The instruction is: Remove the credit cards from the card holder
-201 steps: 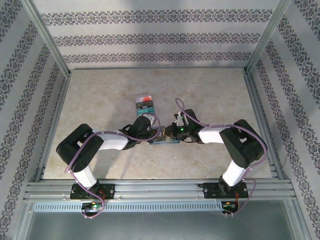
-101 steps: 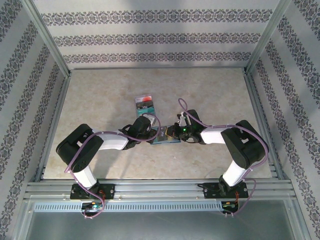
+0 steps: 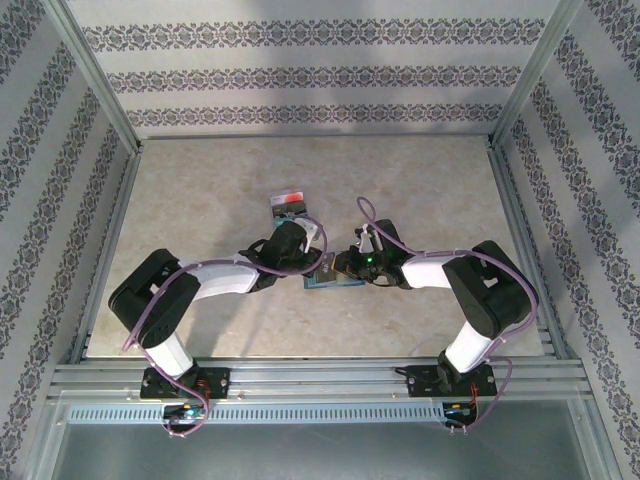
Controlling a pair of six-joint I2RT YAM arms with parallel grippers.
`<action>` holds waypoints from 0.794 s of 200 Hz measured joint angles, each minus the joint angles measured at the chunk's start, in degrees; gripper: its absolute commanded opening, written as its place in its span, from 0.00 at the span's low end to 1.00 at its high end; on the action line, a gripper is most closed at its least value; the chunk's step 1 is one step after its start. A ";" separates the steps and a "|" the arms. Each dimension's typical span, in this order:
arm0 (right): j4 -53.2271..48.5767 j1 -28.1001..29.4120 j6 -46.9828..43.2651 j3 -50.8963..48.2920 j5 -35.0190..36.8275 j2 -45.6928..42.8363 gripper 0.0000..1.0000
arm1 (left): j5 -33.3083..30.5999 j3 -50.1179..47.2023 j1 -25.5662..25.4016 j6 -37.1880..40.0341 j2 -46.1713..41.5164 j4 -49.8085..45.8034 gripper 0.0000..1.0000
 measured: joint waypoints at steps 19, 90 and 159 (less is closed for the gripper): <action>0.02 0.00 0.00 -0.07 0.00 0.00 0.10 | 0.46 0.28 0.00 0.13 2.34 -0.09 0.18; 0.09 -1.29 0.02 -0.66 -0.04 0.00 0.18 | 0.02 0.35 0.02 0.83 4.76 -0.52 0.17; 0.92 -2.23 0.00 -1.57 -0.55 -0.74 0.04 | -0.20 0.87 0.02 1.75 4.94 -1.42 0.16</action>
